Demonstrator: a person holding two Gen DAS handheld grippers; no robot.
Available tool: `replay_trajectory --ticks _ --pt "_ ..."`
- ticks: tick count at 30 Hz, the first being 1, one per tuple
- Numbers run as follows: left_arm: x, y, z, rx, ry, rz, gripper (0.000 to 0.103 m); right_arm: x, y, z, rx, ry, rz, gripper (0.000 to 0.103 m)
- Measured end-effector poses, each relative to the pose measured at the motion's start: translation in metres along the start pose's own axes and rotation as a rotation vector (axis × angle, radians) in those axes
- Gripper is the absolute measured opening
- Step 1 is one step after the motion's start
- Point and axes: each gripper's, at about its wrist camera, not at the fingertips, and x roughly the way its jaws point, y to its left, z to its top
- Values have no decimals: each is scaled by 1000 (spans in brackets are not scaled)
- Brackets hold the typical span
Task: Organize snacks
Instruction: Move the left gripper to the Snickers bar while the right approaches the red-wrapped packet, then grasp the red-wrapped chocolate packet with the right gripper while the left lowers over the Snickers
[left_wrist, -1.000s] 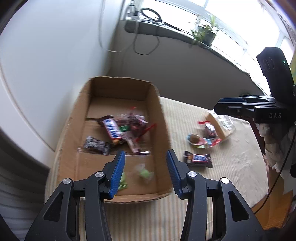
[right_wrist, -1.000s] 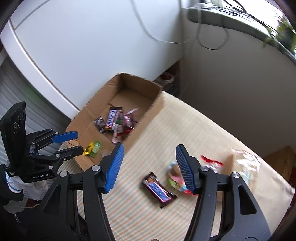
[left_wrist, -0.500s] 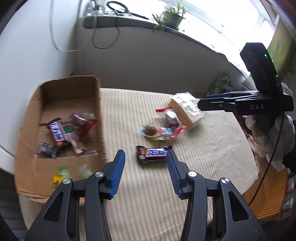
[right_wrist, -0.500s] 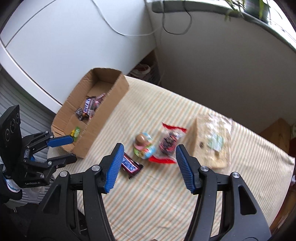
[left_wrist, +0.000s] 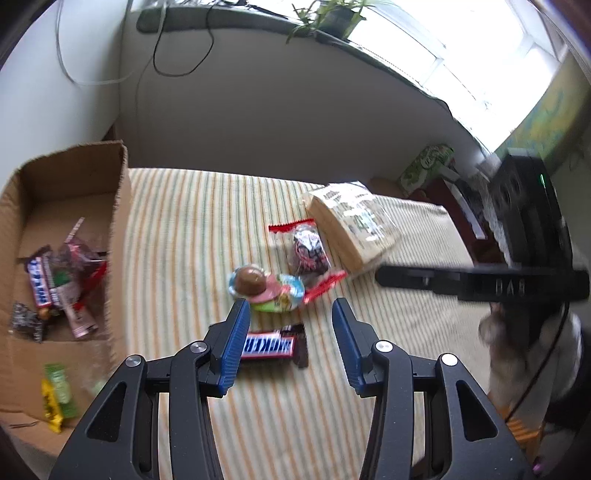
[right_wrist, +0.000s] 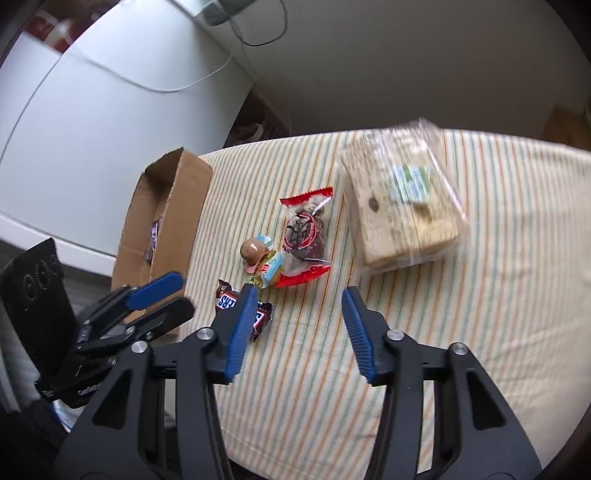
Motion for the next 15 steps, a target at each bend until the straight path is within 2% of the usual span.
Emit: replay_trajectory --ticks 6,12,15 --pt "26 11 8 -81 28 23 45 14 -15 3 92 -12 47 49" --pt "42 11 8 -71 56 86 45 28 -20 7 150 -12 56 49" --pt "46 15 8 -87 51 89 45 37 -17 13 186 -14 62 49"
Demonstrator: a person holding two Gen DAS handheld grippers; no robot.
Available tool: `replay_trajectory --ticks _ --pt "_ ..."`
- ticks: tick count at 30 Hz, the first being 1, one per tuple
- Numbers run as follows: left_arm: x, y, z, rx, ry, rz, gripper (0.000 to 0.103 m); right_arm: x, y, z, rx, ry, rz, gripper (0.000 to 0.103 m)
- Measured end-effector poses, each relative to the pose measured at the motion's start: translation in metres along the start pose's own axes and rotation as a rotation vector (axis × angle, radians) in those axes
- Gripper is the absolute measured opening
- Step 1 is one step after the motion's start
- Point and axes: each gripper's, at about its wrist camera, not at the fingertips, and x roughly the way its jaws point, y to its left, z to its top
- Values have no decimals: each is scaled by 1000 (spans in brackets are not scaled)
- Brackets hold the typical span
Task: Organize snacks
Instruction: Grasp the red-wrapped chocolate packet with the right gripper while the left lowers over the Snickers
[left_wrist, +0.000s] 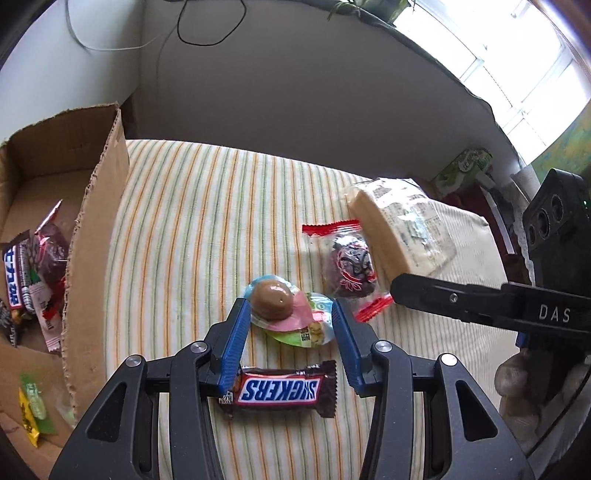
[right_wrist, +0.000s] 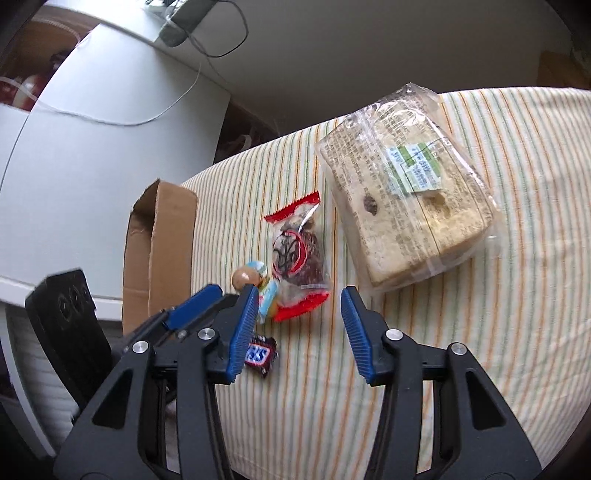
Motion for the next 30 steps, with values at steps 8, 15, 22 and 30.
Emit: replay_trajectory --ticks 8,15,22,30 --pt "8 2 2 -14 -6 14 39 24 12 13 12 5 -47 49" --pt "12 7 2 -28 -5 8 35 42 23 18 -27 32 -117 49" --pt "16 11 4 -49 -6 -1 35 61 39 26 -88 35 -155 49" --pt "16 13 0 -39 -27 -6 32 67 48 24 -137 27 -172 40"
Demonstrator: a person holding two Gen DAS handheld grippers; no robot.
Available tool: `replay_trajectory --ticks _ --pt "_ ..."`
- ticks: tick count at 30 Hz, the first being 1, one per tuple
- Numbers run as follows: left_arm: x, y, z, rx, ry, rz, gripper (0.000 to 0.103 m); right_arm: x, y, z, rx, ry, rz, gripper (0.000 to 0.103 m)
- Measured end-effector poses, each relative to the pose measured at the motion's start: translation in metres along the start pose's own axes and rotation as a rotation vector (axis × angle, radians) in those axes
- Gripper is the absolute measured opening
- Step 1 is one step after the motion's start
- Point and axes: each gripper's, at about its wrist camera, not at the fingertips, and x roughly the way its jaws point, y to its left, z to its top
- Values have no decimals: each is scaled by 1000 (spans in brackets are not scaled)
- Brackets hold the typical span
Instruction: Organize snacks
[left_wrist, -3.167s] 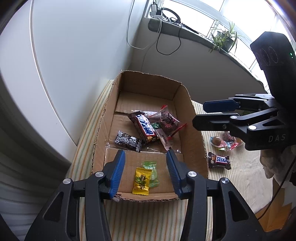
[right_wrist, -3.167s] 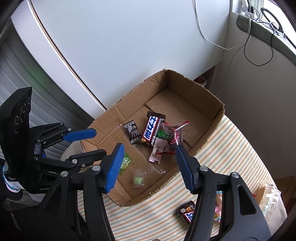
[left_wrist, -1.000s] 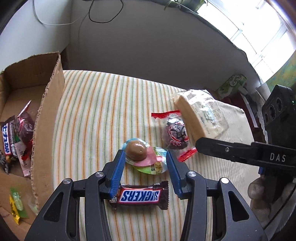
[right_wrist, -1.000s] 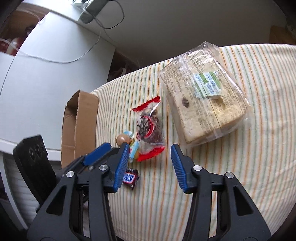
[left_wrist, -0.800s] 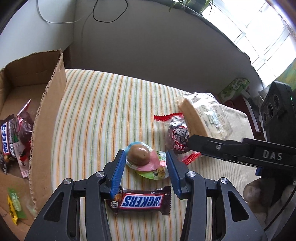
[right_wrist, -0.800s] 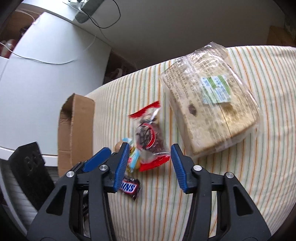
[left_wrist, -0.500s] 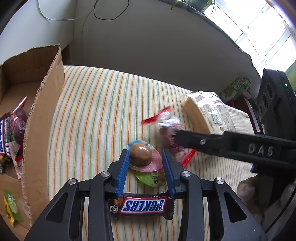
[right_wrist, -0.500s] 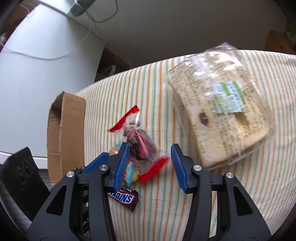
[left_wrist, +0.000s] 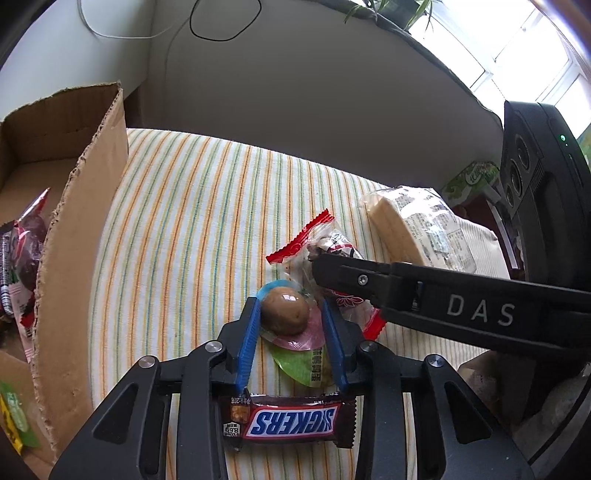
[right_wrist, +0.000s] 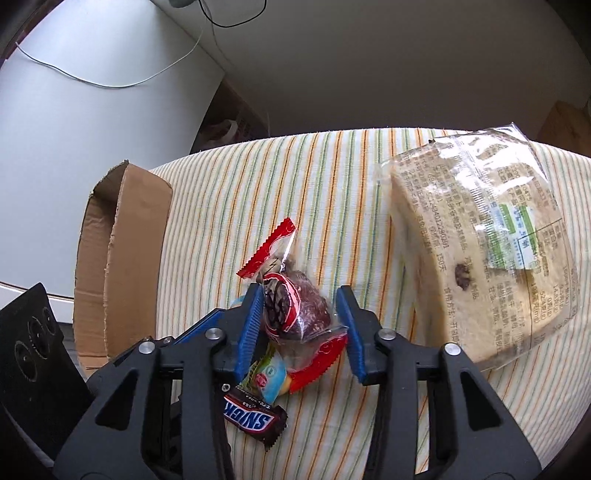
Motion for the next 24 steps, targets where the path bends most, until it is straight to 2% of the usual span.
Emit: replay_trajectory --ticks 6,19,24 --pt "-5 3 -2 -1 -10 1 28 -8 -8 -4 -1 -9 4 37" --pt "-24 8 -11 -7 -30 -3 21 -46 -20 -18 5 -53 27 36" --pt "-23 6 -14 29 -26 11 20 -56 -21 -21 -6 -63 21 36"
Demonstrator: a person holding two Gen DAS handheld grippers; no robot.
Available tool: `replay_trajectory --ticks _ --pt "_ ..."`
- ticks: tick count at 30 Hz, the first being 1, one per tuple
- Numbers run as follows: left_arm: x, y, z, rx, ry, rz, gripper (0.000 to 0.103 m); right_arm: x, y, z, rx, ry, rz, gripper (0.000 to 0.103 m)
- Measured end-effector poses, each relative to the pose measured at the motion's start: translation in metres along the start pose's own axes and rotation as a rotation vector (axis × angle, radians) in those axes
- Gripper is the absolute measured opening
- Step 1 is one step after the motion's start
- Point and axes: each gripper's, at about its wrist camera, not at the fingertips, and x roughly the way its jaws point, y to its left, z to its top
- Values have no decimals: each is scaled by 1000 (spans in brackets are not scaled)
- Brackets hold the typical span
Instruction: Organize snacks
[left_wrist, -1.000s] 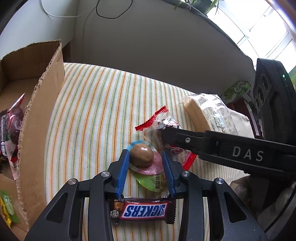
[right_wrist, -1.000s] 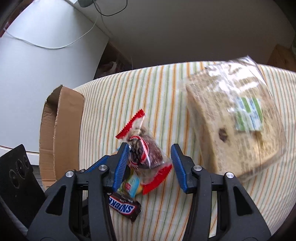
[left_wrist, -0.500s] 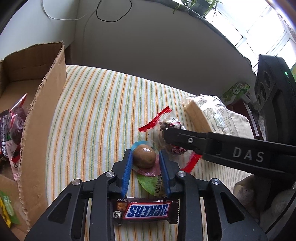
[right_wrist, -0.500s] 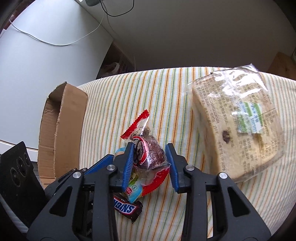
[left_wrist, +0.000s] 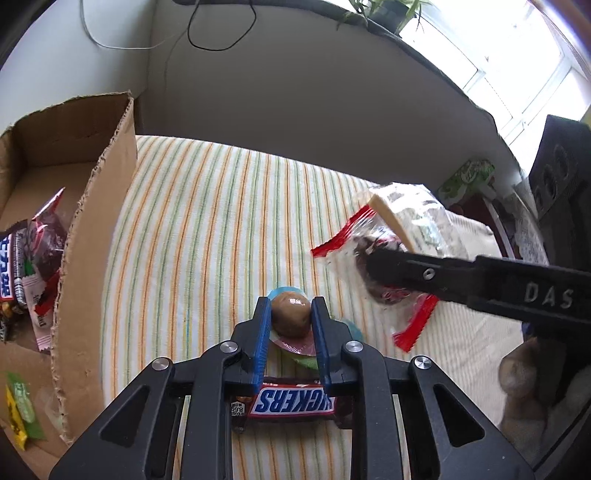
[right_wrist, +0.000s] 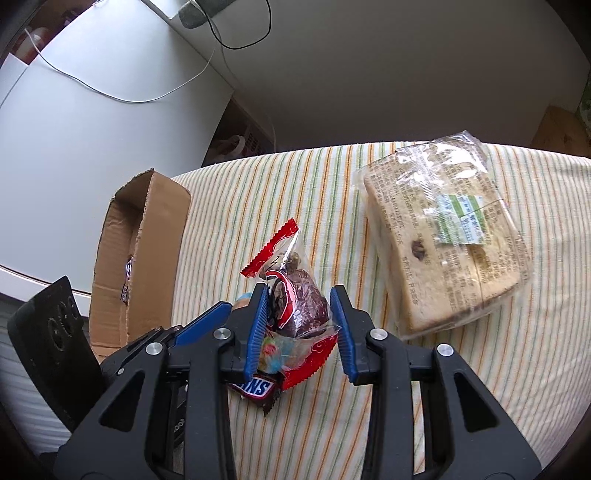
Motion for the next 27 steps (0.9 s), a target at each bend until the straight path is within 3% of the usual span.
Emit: replay_trajectory --ticks 11,14,21,25,27 --pt "-33 -4 7 -20 -62 -23 20 -33 10 -7 -29 -39 5 35" --pt "-48 -3 8 -27 -84 -31 13 -41 18 -6 -39 -47 13 35" --pt "-70 8 12 -55 -143 -34 12 -52 42 -2 -109 -64 17 35" --pt "-63 5 9 -57 -113 -65 12 -50 46 -3 -118 -57 14 35" --pt "-45 -4 9 -33 -34 -104 13 -51 44 -5 -107 -61 10 35"
